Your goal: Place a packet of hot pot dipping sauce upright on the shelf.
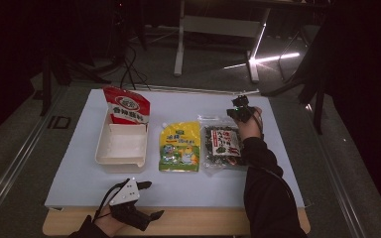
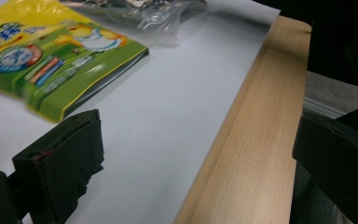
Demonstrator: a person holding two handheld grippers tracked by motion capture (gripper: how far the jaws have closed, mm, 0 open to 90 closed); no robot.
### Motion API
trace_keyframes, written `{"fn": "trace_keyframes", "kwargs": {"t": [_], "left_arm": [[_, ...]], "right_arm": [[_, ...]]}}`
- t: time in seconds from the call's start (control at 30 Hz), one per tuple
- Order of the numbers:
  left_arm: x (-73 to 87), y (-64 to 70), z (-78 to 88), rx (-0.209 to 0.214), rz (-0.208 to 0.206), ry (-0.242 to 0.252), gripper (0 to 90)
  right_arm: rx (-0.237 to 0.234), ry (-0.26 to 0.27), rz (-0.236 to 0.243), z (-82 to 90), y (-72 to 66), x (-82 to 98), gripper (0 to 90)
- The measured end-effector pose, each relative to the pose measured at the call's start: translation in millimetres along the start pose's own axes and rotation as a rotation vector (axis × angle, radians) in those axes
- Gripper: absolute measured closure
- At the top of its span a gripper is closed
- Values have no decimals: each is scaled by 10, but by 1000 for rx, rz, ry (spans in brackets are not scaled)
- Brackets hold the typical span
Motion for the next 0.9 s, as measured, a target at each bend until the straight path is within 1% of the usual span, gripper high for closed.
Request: {"fn": "trace_keyframes", "kwargs": {"t": [0.07,0.2,0.27,0.3,0.33,0.37,0.47,0.67,0.73,0.8,0.83,0.87,0.9], "left_arm": [[29,-13,29,-9,12,1,29],[50,-26,56,-17,25,5,29],[54,-26,59,-20,23,4,29],[57,-25,60,-20,23,4,29],[59,-25,61,-20,21,3,29],[63,-27,64,-22,21,2,29],[69,-31,71,-22,24,3,29],[90,-21,78,-26,25,-1,29],[94,-22,85,-26,26,-1,28],[99,-22,92,-28,26,0,29],[103,-26,95,-30,27,0,29],[109,-35,99,-32,30,0,29],[112,-39,101,-32,32,0,29]], "right_arm": [[26,4,-6,-43,21,-56,882],[18,-5,-23,-132,28,-124,879],[19,-10,-40,-161,33,-145,878],[24,-9,-39,-172,42,-159,876],[22,-14,-49,-183,42,-165,877],[24,-15,-50,-198,50,-173,877],[38,-38,-53,-259,56,-168,873],[25,-63,-80,-366,68,-136,866],[27,-69,-77,-395,71,-132,863],[31,-78,-75,-419,70,-125,893],[19,-86,-80,-435,55,-118,896],[22,-96,-75,-446,48,-111,898],[34,-106,-66,-466,45,-102,898]]}}
Point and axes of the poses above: each handheld gripper's, and its own axes: z roughly backward along the jaws, x roughly out of its underside, y roughly to its right, the point moved 8 cm from there along -z, roughly forward along the jaws, and after that the axes turned 15 degrees about -y, right-handed, at the moved point
